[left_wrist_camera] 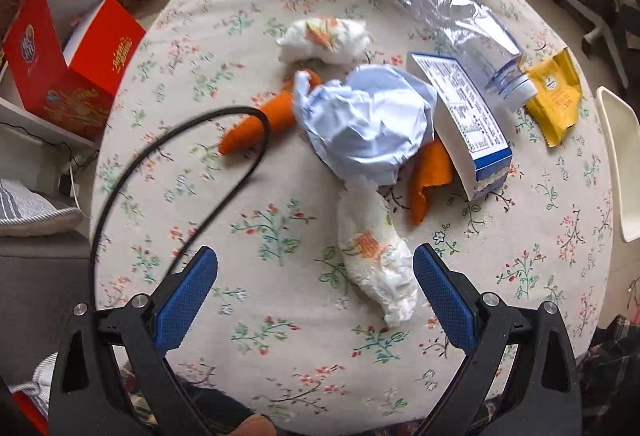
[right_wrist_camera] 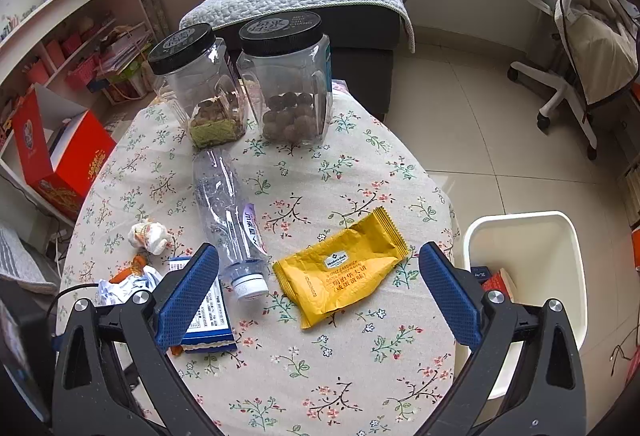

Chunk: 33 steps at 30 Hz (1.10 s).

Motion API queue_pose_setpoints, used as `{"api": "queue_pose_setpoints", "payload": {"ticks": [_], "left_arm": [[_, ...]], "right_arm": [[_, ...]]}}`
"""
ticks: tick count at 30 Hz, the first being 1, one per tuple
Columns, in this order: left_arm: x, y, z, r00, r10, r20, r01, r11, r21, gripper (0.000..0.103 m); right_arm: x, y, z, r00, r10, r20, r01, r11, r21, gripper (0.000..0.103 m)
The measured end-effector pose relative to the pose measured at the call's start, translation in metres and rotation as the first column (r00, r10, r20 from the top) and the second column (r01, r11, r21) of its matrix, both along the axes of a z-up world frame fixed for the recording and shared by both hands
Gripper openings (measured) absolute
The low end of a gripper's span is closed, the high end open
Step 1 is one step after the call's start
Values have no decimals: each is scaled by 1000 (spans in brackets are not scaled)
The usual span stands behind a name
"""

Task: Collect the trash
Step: 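Grasp the wrapped white tissue with the left tool, then grasp the crumpled white paper with the right tool while the left tool holds the tissue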

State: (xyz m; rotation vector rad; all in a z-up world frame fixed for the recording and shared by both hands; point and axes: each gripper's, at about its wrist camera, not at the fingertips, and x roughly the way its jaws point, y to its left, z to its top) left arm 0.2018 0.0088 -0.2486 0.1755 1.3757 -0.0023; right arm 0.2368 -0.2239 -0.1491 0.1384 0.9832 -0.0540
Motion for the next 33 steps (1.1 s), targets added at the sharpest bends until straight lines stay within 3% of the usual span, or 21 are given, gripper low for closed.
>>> {"api": "queue_pose_setpoints", "payload": {"ticks": [2, 4, 6, 7, 8, 10, 13, 16, 20, 23, 25, 28, 29, 30, 33], "left_arm": [[2, -3, -14, 999, 53, -6, -53, 998, -22, 93], [2, -2, -26, 996, 91, -6, -91, 996, -20, 78], [0, 1, -32, 995, 98, -35, -101, 991, -90, 60], [-2, 3, -30, 996, 92, -21, -94, 991, -96, 44], [-4, 5, -27, 997, 79, -14, -80, 992, -102, 37], [-6, 18, -16, 996, 91, -10, -91, 983, -161, 37], [-10, 48, 17, 988, 131, 78, -115, 976, -186, 37], [-16, 80, 59, 966, 174, 189, -134, 970, -205, 37], [-24, 114, 96, 934, 238, 268, -167, 950, -263, 36], [-28, 122, 103, 925, 261, 276, -177, 939, -293, 33], [-30, 121, 99, 927, 262, 270, -178, 938, -299, 33], [-27, 120, 88, 931, 259, 257, -176, 936, -306, 33], [-27, 119, 85, 932, 258, 253, -174, 934, -312, 32], [-26, 118, 83, 933, 256, 253, -170, 933, -317, 32], [-24, 116, 81, 928, 257, 268, -162, 930, -330, 32]], "right_arm": [[0, 1, -1, 1000, 9, -3, -9, 1000, -1, 96], [1, 3, -3, 1000, 23, -8, -23, 1000, -6, 96], [2, 8, -6, 999, 45, -13, -46, 999, -12, 96], [4, 12, -8, 998, 62, -18, -62, 998, -14, 96], [5, 18, -10, 996, 84, -21, -84, 996, -14, 96], [7, 33, -15, 989, 147, -29, -148, 989, -24, 96], [7, 64, -25, 959, 280, -36, -282, 957, -62, 96], [-5, 110, -37, 878, 477, -25, -476, 868, -142, 96], [-31, 166, -56, 724, 689, -27, -669, 692, -273, 96], [-37, 194, -71, 670, 739, -71, -712, 614, -341, 95], [-31, 203, -76, 671, 738, -73, -714, 615, -335, 90], [-10, 205, -81, 694, 715, -84, -709, 659, -252, 59], [-6, 205, -83, 706, 702, -89, -699, 672, -244, 39], [-3, 202, -84, 714, 695, -85, -693, 685, -223, 32], [3, 192, -75, 740, 670, -49, -669, 728, -147, 30]]}}
